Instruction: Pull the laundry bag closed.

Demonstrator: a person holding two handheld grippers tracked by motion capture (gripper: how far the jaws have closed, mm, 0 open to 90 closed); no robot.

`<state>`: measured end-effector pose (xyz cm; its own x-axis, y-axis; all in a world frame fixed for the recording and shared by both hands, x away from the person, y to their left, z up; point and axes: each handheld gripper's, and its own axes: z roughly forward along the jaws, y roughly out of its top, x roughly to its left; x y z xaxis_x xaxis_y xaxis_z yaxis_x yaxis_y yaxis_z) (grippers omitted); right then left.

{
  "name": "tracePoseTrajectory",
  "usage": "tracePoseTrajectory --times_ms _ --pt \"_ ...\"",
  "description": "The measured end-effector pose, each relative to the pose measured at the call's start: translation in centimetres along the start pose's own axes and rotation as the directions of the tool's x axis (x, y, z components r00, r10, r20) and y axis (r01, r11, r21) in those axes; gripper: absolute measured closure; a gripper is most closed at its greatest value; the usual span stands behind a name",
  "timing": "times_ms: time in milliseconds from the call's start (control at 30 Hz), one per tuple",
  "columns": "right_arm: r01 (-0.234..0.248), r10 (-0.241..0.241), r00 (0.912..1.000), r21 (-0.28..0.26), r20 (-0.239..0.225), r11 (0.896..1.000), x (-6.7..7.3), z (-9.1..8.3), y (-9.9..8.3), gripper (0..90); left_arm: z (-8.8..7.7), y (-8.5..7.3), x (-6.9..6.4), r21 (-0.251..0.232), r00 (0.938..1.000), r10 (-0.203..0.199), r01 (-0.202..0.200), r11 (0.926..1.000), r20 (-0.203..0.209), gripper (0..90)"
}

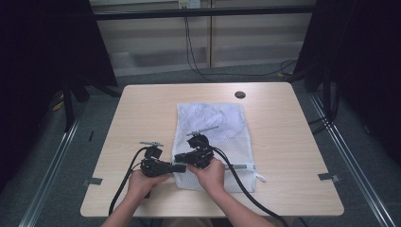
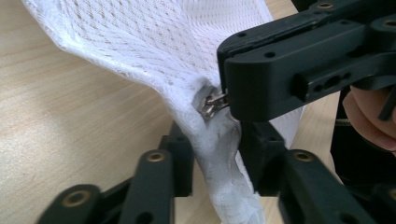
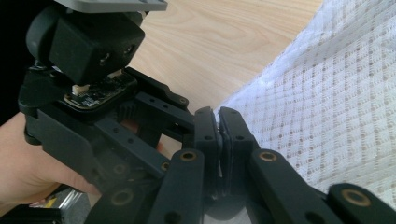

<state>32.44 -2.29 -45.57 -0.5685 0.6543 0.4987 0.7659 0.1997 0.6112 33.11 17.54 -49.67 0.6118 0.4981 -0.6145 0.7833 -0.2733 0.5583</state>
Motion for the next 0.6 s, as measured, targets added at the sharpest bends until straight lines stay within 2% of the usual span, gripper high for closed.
tracePoseTrajectory --times_ms 100,167,233,500,600 --pt "-0.002 0.002 1.0 -0.002 0.0 1.0 0.02 -0.01 0.0 86.7 -0.02 0.02 0.02 -0.004 0.9999 0.007 -0.007 1.0 -0.016 77.1" --pt "-0.003 0.003 1.0 -0.004 0.0 1.0 0.01 -0.06 0.01 86.7 -0.1 0.06 0.08 -0.005 1.0 -0.004 0.004 1.0 -0.007 81.8" --pt "-0.007 0.007 1.0 -0.008 -0.003 1.0 -0.06 -0.15 0.03 86.8 -0.2 0.11 0.08 -0.005 0.9999 0.005 -0.005 1.0 -0.015 85.5" --pt "-0.005 0.005 1.0 0.001 -0.008 1.0 -0.2 -0.49 0.02 86.8 -0.21 0.29 -0.02 0.011 0.9997 0.009 -0.009 0.9999 -0.023 87.9" --pt "-0.019 0.019 0.9996 -0.002 -0.02 1.0 -0.33 -0.66 -0.02 86.9 -0.3 0.35 -0.09 0.016 0.9997 0.008 -0.008 0.9998 -0.024 88.0"
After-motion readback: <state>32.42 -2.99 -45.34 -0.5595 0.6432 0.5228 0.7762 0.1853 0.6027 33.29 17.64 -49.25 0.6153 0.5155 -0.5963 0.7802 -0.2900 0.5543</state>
